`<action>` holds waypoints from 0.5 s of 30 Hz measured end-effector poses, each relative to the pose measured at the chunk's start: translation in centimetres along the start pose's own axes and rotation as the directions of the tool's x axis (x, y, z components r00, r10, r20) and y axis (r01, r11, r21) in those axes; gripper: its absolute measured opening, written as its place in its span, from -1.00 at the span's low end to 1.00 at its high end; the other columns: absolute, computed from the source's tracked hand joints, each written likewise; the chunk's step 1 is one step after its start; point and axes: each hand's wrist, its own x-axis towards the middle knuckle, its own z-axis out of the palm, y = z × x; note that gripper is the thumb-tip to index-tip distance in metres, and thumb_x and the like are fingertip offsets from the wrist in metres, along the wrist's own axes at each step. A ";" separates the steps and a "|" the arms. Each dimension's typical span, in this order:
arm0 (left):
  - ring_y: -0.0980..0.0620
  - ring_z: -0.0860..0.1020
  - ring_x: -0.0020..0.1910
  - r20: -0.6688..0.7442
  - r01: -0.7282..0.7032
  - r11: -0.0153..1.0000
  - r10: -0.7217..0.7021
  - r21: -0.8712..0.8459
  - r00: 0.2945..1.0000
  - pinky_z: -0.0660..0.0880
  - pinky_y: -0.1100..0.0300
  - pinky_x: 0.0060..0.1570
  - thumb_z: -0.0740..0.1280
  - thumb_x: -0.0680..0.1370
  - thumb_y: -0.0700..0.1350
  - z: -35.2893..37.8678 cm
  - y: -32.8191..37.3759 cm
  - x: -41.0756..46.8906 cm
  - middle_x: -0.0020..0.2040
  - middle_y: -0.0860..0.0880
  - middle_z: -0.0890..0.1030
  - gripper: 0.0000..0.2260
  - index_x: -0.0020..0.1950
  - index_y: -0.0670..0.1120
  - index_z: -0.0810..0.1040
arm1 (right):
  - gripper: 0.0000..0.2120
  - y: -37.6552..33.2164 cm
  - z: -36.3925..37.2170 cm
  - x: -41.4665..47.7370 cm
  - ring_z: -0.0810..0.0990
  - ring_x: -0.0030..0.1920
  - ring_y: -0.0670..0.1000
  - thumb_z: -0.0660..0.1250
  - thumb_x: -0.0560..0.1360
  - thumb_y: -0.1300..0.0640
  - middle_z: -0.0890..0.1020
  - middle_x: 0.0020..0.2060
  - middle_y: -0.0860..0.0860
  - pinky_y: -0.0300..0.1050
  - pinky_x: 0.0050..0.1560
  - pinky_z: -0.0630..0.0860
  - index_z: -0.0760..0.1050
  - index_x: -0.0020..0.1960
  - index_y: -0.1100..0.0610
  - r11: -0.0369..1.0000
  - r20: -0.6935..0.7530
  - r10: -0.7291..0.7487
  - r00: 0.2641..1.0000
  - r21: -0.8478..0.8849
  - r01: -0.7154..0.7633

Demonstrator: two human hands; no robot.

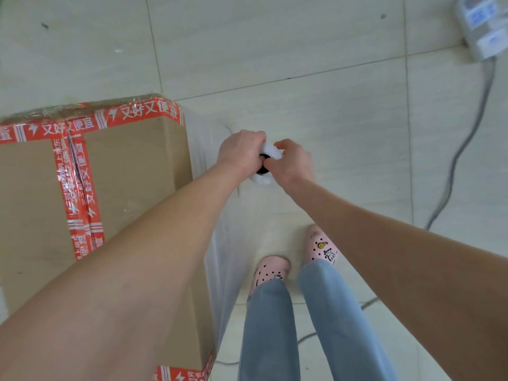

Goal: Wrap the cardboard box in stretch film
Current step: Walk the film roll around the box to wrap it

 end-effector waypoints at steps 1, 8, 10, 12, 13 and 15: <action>-0.10 0.50 -0.13 -0.020 0.062 0.996 -0.063 -0.059 0.998 0.33 0.15 -0.25 0.26 0.46 -0.16 0.0 -0.1 0.1 -0.16 -0.04 0.51 -0.88 -0.03 -0.11 0.51 | -0.54 -0.3 -0.1 0.2 0.58 0.03 0.02 0.31 0.37 0.12 0.56 -0.02 -0.08 0.04 0.13 0.51 0.45 0.27 -0.01 1.000 -0.016 -0.016 1.000 -0.004 0.016; -0.10 0.53 -0.17 -0.028 0.391 0.847 -0.429 -0.359 0.903 0.40 0.14 -0.27 0.28 0.44 -0.07 -1.2 -1.0 0.8 -0.17 -0.05 0.57 -0.89 -0.14 -0.09 0.48 | -0.56 -2.7 -0.1 1.8 0.54 0.01 0.07 0.27 0.45 0.14 0.48 0.14 0.01 -0.08 -0.11 0.50 0.37 0.32 0.00 0.996 -0.037 -0.063 0.997 0.068 0.065; -0.11 0.59 -0.16 -0.006 0.446 0.781 -0.498 -0.437 0.867 0.52 0.11 -0.21 0.29 0.43 -0.04 -1.4 -1.5 0.9 -0.16 -0.07 0.62 -0.87 -0.13 -0.10 0.51 | -0.56 -3.4 -0.2 2.1 0.53 -0.08 0.06 0.25 0.47 0.12 0.49 0.04 -0.01 -0.11 -0.18 0.48 0.35 0.34 0.00 0.996 0.007 -0.039 0.999 0.087 0.038; -0.12 0.63 -0.15 0.019 0.478 0.741 -0.533 -0.472 0.846 0.57 0.09 -0.16 0.30 0.43 -0.05 -1.6 -2.0 0.9 -0.18 -0.08 0.63 -0.88 -0.16 -0.09 0.51 | -0.58 -3.9 -0.1 2.3 0.51 -0.12 0.05 0.23 0.50 0.12 0.49 0.02 -0.01 -0.13 -0.22 0.46 0.35 0.35 0.00 0.994 0.056 -0.037 0.998 0.107 0.031; -0.12 0.63 -0.13 0.035 0.492 0.737 -0.539 -0.463 0.841 0.57 0.09 -0.15 0.31 0.43 -0.05 -1.7 -2.1 0.9 -0.18 -0.07 0.62 -0.90 -0.18 -0.08 0.49 | -0.60 -4.0 0.0 2.4 0.51 -0.11 0.05 0.23 0.51 0.13 0.50 0.04 0.00 -0.13 -0.21 0.47 0.36 0.34 0.00 0.993 0.072 -0.044 0.996 0.109 0.036; -0.12 0.61 -0.10 0.065 0.515 0.744 -0.542 -0.425 0.838 0.53 0.12 -0.16 0.33 0.43 -0.06 -1.9 -2.1 0.7 -0.17 -0.06 0.60 -0.90 -0.20 -0.06 0.46 | -0.66 -4.2 0.4 2.4 0.50 -0.09 0.06 0.23 0.53 0.15 0.52 0.06 0.02 -0.11 -0.17 0.47 0.40 0.30 0.03 0.993 0.079 -0.052 0.996 0.110 0.043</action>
